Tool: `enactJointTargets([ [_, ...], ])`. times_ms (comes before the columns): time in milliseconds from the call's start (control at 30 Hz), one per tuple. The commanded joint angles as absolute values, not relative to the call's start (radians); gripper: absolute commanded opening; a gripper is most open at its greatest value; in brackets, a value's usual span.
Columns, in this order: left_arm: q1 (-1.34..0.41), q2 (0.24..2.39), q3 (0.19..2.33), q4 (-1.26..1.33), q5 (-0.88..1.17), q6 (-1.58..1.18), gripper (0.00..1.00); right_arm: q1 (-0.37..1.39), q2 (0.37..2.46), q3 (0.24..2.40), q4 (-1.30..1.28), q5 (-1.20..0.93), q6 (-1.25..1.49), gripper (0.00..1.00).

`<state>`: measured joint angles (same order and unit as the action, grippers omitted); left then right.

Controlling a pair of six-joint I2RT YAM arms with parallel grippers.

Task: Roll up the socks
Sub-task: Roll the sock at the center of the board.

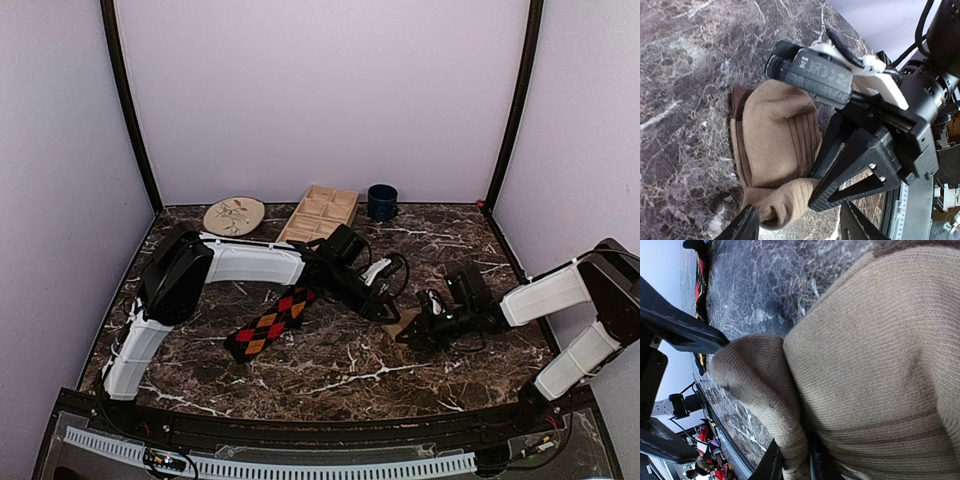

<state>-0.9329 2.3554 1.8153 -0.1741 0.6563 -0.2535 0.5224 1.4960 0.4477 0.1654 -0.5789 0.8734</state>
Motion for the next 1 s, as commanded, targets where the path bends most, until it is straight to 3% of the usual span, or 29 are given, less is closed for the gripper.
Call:
enactJointTargets([
  [0,-0.945,2.367,1.829,-0.203,0.678,-0.223,0.58,0.514,1.493,0.426,0.155,-0.585,0.870,0.17],
  [233,-0.945,2.373,1.823,-0.193,0.695,-0.220,0.53,0.513,1.494,0.424,0.153,-0.592,0.868,0.16],
  [467,-0.951,2.375,1.802,-0.191,0.727,-0.223,0.38,0.507,1.492,0.426,0.153,-0.595,0.867,0.16],
  [967,-0.966,2.421,1.813,-0.228,0.756,-0.223,0.34,0.502,1.473,0.424,0.121,-0.601,0.843,0.16],
])
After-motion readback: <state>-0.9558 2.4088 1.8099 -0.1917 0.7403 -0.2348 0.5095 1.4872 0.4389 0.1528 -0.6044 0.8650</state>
